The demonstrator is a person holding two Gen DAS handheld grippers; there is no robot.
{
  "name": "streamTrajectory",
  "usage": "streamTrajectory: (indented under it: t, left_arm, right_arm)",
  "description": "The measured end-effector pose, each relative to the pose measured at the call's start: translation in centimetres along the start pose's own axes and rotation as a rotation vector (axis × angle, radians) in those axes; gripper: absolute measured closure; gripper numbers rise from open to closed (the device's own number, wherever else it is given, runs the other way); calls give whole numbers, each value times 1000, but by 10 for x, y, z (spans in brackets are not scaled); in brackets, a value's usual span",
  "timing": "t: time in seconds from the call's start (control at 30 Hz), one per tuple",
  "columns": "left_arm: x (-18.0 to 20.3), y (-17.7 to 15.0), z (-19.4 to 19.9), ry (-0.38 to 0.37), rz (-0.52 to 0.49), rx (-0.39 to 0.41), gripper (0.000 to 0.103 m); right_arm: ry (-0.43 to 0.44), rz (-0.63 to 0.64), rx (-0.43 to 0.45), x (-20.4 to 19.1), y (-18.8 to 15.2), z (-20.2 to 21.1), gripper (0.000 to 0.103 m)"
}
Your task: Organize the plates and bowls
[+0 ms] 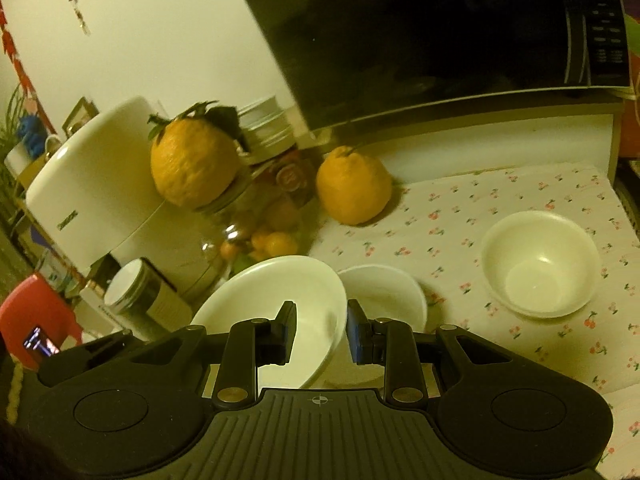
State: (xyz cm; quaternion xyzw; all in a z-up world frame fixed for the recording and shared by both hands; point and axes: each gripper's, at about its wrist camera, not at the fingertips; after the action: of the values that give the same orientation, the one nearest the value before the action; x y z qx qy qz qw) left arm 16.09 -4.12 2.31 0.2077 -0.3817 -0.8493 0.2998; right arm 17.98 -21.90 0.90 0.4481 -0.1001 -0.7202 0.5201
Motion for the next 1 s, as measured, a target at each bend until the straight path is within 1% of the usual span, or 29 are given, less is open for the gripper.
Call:
streamTrajectory:
  t: [0.27,0.5,1.0]
  left_arm:
    - [8,3,-17,18,-14,-12,28]
    - [14,2,-31,50,-41,-41,27]
    - [14,0,-50,64,-19,-82,26]
  right_arm:
    - [-24,-26,17,14,5,-4,77]
    - [-50,-40,10,20,4,-14,77]
    - [-100,-57,-17,26,2,-34,77]
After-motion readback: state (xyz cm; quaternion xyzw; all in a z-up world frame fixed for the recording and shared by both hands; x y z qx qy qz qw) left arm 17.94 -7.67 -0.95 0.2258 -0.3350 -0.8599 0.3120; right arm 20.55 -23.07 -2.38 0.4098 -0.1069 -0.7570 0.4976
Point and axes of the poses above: each gripper's, at about its wrist camera, not at the fingertips, and z roughly against the way its jaws point, x to its right, y to its top, and after that the axes turned 12 degrees about -z, right-handed
